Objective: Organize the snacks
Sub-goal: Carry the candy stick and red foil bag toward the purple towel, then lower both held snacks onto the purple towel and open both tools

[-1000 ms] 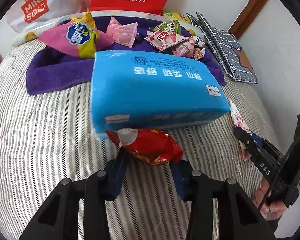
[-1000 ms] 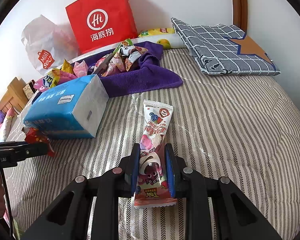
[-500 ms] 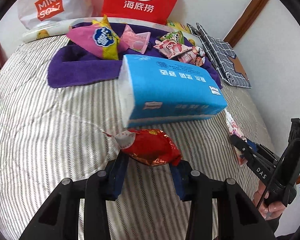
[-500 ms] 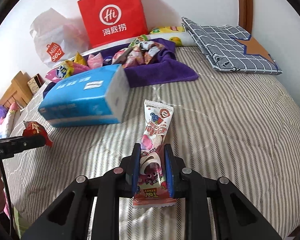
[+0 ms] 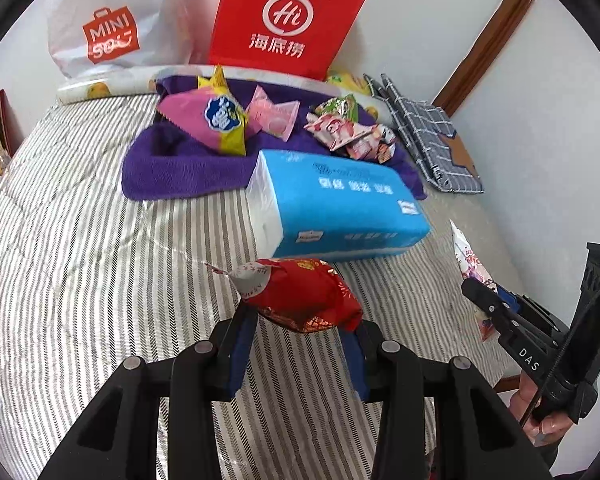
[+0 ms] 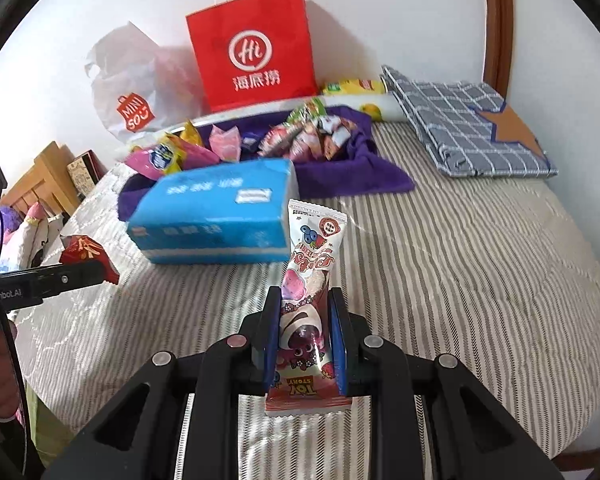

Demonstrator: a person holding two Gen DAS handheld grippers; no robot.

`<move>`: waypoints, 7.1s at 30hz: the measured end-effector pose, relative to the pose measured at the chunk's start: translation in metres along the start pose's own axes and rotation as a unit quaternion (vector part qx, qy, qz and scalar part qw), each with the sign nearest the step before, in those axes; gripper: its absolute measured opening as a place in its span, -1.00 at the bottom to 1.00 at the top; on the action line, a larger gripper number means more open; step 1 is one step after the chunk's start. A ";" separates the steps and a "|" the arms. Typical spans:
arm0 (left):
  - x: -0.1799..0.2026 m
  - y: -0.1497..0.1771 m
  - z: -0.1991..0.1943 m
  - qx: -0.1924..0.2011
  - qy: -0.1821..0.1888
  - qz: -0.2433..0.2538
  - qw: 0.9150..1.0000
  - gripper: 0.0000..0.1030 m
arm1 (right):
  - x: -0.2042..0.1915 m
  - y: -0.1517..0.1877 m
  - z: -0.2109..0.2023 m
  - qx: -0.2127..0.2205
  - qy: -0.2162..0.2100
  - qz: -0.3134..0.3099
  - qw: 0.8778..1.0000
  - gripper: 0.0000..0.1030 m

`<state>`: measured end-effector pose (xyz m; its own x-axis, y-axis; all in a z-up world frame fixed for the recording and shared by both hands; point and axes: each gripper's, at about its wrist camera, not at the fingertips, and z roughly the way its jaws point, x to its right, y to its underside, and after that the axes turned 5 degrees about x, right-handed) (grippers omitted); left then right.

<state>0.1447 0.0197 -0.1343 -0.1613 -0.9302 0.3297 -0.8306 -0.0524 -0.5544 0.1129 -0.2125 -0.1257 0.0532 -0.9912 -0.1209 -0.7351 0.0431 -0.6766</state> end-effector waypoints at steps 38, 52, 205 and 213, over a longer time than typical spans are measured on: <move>-0.008 -0.072 -0.019 0.047 -0.004 0.008 0.999 -0.25 | -0.033 -0.088 -0.005 0.062 -0.010 -0.021 0.998 -0.56; -0.006 -0.105 -0.011 0.057 -0.008 0.018 0.998 -0.25 | -0.033 -0.121 0.012 0.077 -0.014 -0.031 0.996 -0.56; -0.005 -0.191 0.138 -0.032 -0.057 0.057 0.996 0.24 | -0.014 -0.175 0.177 -0.006 -0.028 -0.036 0.999 -0.01; 0.013 -0.177 0.077 0.015 -0.064 0.056 0.996 0.32 | -0.008 -0.181 0.111 0.038 -0.013 -0.010 0.999 0.27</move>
<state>0.3305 -0.0113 -0.0909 -0.1800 -0.9697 0.1651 -0.7944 0.0444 -0.6057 0.3210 -0.1986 -0.0829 0.0862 -0.9885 -0.1245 -0.6805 0.0329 -0.7321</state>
